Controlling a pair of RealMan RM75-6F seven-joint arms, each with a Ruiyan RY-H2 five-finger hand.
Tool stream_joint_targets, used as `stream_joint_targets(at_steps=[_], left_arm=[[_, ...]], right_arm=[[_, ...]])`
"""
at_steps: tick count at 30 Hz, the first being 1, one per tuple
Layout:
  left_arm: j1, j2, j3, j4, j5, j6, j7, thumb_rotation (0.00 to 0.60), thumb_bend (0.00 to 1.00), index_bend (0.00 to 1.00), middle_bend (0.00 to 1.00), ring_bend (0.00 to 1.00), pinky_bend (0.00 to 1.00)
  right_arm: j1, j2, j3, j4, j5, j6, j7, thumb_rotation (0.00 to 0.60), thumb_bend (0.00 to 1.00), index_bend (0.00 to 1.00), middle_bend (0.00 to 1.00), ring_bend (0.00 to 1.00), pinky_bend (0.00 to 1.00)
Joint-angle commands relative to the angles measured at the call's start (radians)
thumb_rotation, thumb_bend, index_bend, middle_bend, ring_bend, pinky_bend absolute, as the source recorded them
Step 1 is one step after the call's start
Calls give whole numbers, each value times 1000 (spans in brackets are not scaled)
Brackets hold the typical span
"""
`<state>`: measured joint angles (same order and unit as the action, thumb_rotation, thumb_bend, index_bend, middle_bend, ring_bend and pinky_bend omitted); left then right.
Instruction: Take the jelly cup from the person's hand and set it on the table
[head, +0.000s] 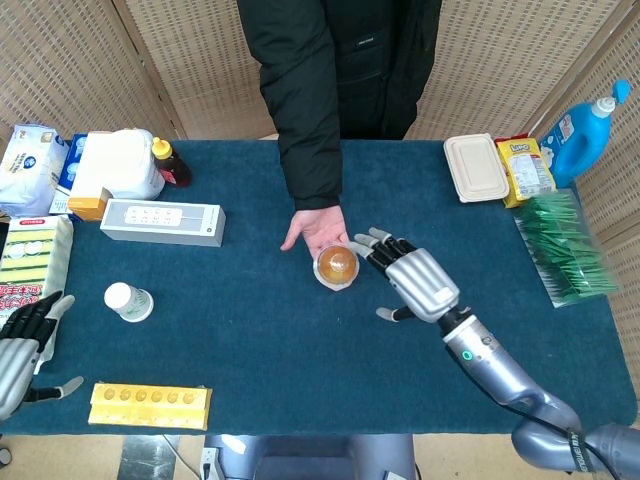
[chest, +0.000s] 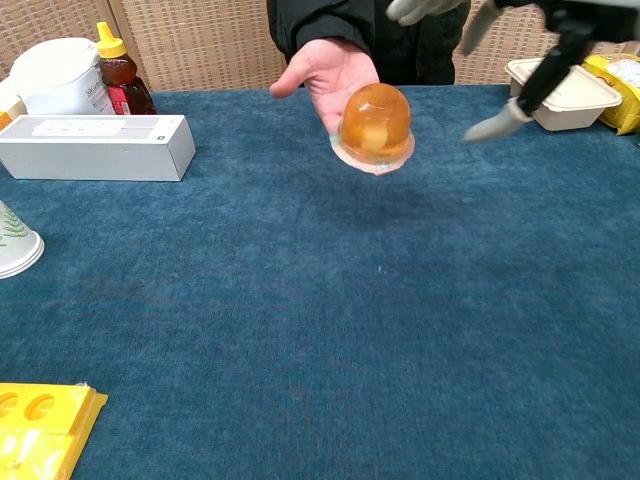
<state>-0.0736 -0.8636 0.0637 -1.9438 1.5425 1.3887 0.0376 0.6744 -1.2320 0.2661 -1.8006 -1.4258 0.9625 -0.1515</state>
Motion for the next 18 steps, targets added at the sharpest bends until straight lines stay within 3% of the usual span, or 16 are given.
stream_joint_targets(at_steps=[1,7,12,18], left_arm=[[0,1,0,2,1,0,-3,600,89,0,0,0,39],[-4,9,-4,6,-6,-5,-22,600,88,0,0,0,39],[-7,15,-6,8,-9,-11,-34,600,87,0,0,0,39],[-13,20,-10,9,-17,-19,-45,600,85,0,0,0,39]], right_arm=[[60,-61,23,28,84,-68,-64,600,99,142,155,123,276],[157,-130,58,99,250,-132,-151,600,110,146,162,123,281],[196,-153,62,119,322,-136,-184,600,141,153,170,131,294],[215,-204,55,160,329,-95,-177,600,229,290,284,239,420]])
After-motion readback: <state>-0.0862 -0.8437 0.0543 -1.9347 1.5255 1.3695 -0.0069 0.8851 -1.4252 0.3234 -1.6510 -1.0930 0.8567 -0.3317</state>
